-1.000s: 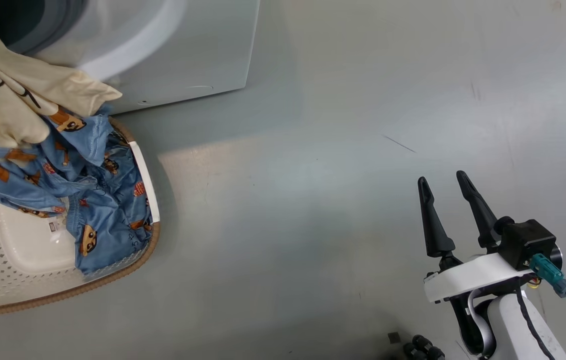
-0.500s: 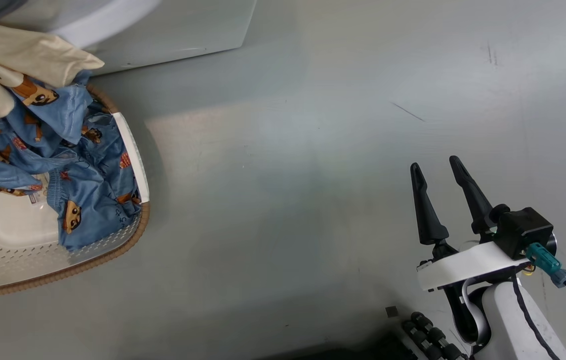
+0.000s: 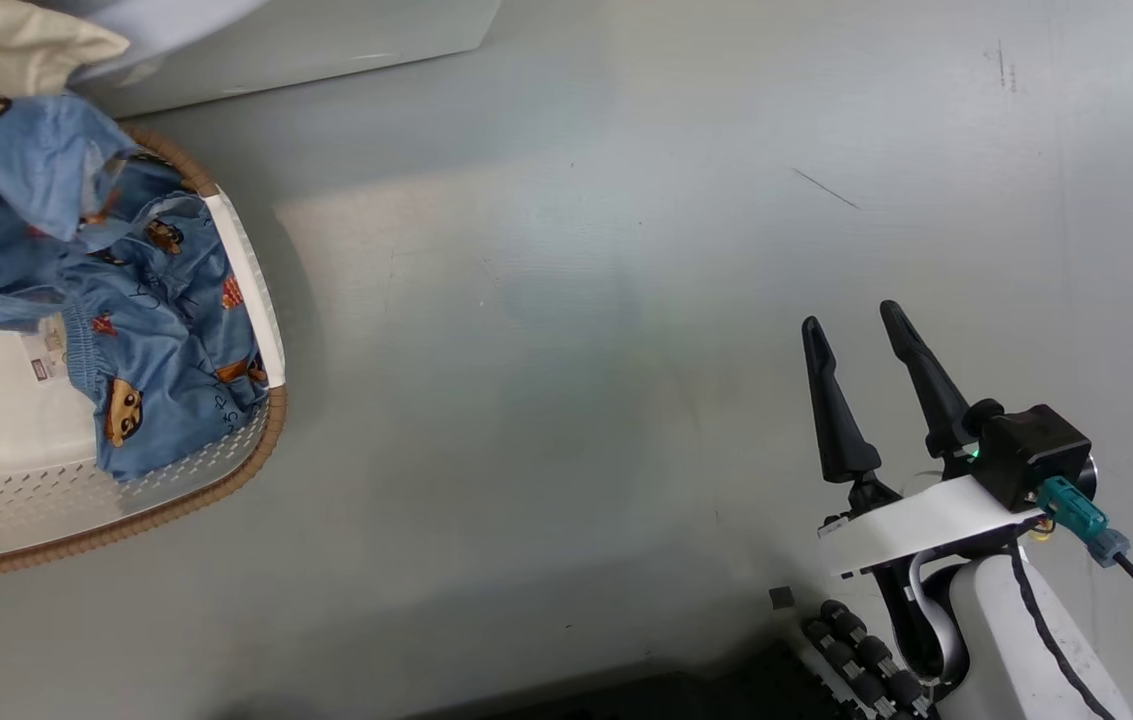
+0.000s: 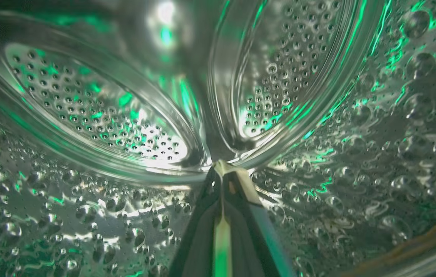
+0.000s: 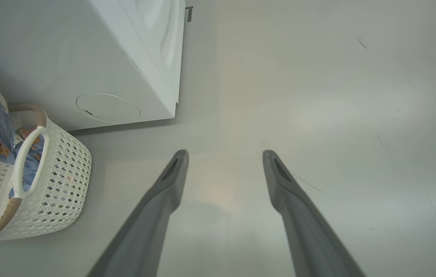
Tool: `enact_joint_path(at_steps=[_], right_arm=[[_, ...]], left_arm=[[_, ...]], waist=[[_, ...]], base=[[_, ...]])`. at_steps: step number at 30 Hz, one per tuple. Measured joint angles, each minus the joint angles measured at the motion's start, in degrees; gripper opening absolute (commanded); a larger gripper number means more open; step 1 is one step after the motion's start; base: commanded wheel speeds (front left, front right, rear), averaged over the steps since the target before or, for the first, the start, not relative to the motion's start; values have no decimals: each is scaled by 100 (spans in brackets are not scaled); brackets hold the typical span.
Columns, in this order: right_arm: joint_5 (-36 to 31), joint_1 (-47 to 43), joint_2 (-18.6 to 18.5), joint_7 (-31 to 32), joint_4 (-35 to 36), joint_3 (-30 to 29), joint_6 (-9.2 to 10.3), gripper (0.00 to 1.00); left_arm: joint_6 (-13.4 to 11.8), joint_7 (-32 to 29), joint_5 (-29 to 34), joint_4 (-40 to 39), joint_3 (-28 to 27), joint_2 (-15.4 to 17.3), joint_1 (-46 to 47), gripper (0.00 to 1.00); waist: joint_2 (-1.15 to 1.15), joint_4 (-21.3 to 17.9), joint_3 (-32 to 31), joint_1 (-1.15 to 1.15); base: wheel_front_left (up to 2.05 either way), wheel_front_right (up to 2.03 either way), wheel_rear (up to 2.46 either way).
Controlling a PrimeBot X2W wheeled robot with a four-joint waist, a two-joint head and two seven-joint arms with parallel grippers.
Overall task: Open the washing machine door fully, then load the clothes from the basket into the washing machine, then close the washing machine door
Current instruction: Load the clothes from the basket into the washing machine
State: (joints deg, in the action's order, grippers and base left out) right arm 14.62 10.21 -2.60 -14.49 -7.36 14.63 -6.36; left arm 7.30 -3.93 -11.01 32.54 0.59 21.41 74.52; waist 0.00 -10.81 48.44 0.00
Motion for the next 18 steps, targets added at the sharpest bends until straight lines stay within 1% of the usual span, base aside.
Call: enact_joint_path(at_steps=[3,5,9,11,12,13,14,15,18], right_arm=[[1,35,9,0,-1,37,0,100],[22,76,8,0,-3,36,0,100],[94,108,8,0,-2,41,2,100],[102,108,8,0,-2,42,4,100],[102,109,8,0,-3,45,38,100],[103,110,8,0,-4,49,54,100],[110,114,8,0,-4,52,55,100],[111,115,9,0,-9,52,60,100],[112,129,7,0,-14,45,94,100]], left_arm=[[0,536,112,-148,112,34,81,0],[0,789,145,-189,199,13,104,0],[0,1035,176,-55,298,11,117,0],[0,1060,166,96,314,-32,115,0],[0,1043,127,203,309,-58,116,0],[0,1002,62,315,301,-83,110,22],[0,1032,38,390,300,-100,93,71],[0,1055,32,474,290,-116,79,100],[0,1053,-101,695,225,-192,55,100]], waist=[[0,-46,47,0],[0,-70,66,0],[0,-106,82,0],[0,-117,83,0],[0,-120,82,0],[0,-122,79,0],[0,-121,75,0],[0,-119,65,0],[0,-98,18,0]], base=[[0,0,0],[0,0,0],[0,0,0],[0,0,0],[0,0,0],[0,0,0],[0,0,0],[0,0,0],[0,0,0]])
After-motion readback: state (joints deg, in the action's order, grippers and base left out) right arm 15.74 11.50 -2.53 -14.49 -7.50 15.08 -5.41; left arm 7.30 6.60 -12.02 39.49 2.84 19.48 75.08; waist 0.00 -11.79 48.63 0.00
